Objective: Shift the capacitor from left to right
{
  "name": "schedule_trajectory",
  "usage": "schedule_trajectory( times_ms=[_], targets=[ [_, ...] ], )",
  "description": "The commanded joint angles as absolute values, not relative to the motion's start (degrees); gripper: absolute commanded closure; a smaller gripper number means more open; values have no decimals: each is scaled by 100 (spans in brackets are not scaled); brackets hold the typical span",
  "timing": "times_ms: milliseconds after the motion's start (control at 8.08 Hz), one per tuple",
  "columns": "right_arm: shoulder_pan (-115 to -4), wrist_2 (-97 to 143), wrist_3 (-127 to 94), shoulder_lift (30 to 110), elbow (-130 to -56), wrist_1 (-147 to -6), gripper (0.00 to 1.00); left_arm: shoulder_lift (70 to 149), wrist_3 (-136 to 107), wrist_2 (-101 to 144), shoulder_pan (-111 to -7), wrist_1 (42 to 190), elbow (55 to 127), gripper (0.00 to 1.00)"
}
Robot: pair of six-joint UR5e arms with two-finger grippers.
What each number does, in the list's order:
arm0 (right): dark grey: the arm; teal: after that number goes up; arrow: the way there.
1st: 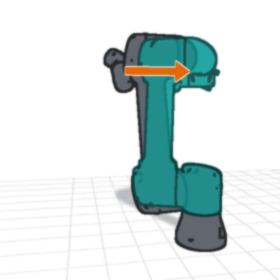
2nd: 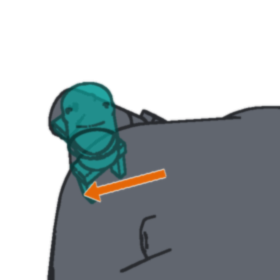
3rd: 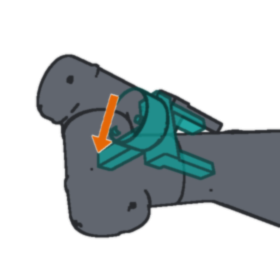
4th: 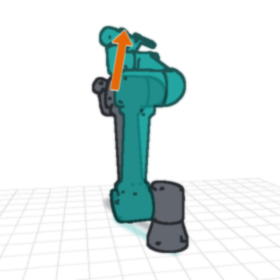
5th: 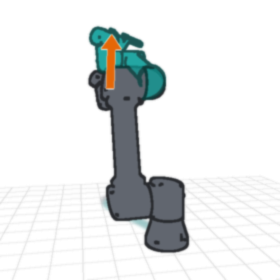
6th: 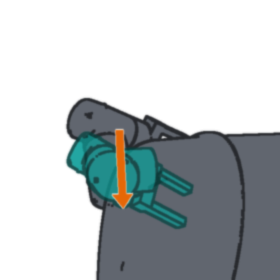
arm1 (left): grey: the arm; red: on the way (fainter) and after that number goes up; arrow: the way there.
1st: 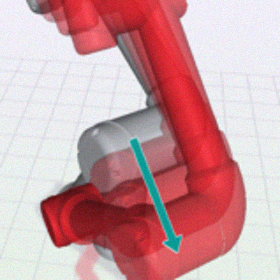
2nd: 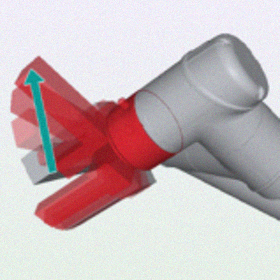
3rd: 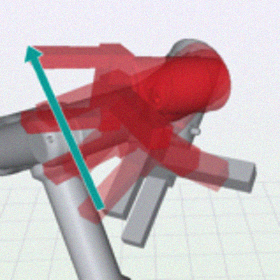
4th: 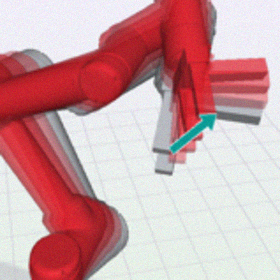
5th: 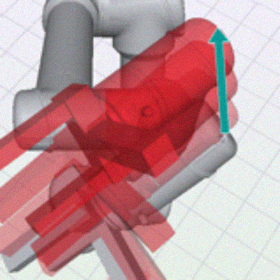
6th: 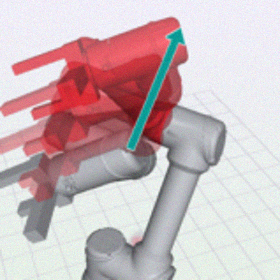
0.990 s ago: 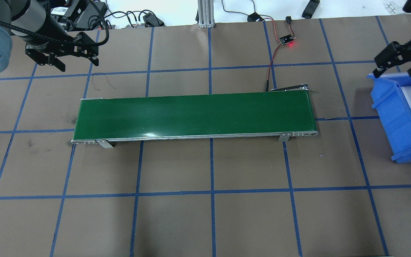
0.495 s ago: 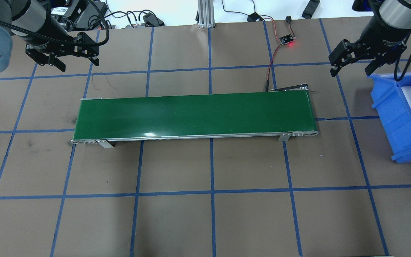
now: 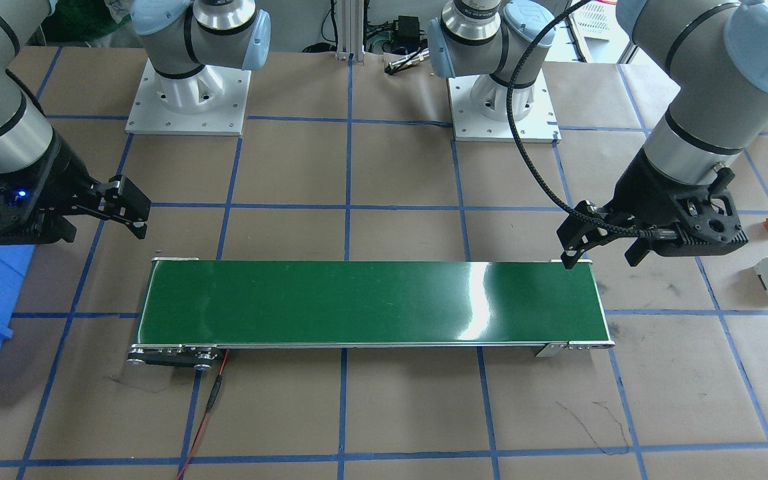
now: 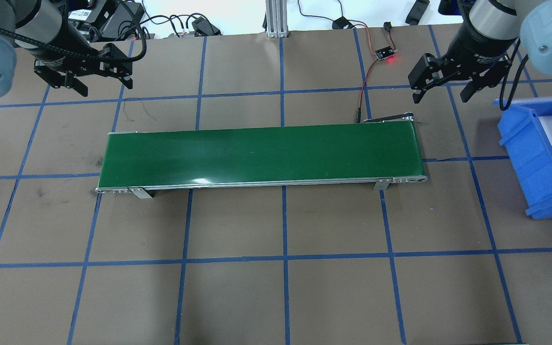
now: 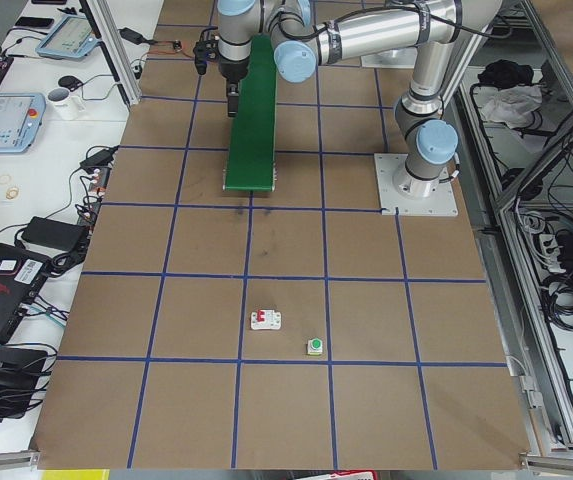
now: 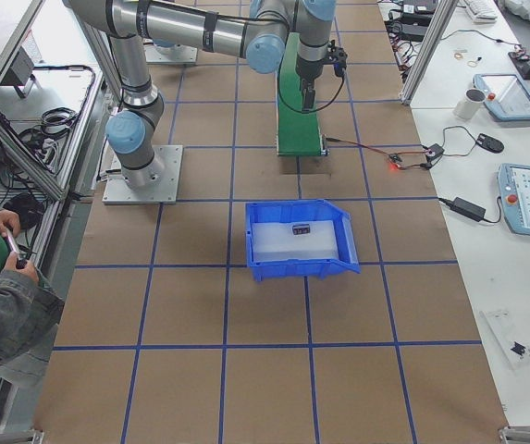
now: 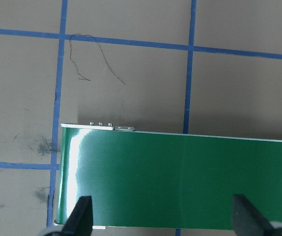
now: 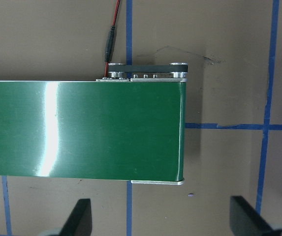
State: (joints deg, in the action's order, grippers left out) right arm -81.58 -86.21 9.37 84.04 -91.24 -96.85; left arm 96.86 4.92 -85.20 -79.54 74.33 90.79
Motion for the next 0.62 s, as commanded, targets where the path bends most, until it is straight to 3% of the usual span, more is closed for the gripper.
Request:
schedule_trajectory(
  times_ms=[0,495],
  targets=[
    [-8314,-8613,765,8411,-9105,-9677,0,9686,492,-8534,-7954,7453,9079,0],
    [-8489,-8516,230,8499,-9114,-9413,0,9493,519,-9000,-7945,8319,9079,0]
  ],
)
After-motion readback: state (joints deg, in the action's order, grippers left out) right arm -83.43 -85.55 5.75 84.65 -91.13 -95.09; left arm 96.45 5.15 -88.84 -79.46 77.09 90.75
